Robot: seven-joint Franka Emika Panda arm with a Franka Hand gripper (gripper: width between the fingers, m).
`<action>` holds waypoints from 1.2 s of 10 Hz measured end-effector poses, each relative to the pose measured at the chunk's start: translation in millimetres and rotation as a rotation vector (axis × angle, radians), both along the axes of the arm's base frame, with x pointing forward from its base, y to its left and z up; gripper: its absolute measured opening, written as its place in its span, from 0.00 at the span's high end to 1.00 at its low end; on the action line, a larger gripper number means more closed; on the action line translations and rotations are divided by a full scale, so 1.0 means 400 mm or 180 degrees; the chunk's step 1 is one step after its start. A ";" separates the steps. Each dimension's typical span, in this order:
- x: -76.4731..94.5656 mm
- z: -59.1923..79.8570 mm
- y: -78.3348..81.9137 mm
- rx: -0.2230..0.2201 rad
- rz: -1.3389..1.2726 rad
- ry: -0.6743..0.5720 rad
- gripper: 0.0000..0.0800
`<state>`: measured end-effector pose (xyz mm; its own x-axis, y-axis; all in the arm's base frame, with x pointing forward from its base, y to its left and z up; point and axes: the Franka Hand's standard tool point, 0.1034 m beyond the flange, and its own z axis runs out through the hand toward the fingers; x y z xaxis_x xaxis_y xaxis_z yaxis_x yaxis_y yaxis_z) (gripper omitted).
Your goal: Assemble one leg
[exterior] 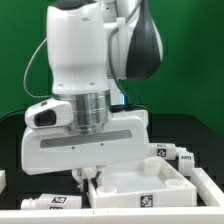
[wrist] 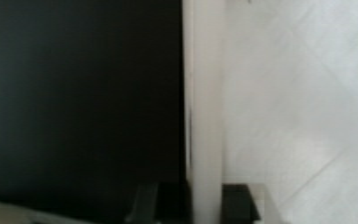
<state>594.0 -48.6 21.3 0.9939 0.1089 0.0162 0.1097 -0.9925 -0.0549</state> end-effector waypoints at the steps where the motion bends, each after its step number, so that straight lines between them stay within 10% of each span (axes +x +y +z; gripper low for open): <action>1: 0.015 -0.007 0.018 0.0014 -0.0023 0.0070 0.93; 12: 0.015 -0.019 0.053 0.0031 -0.0197 0.0327 0.93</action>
Offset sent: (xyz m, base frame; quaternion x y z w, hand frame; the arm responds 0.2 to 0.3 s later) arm 0.0182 0.0099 -0.0105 -0.0362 -0.0067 0.0249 0.9990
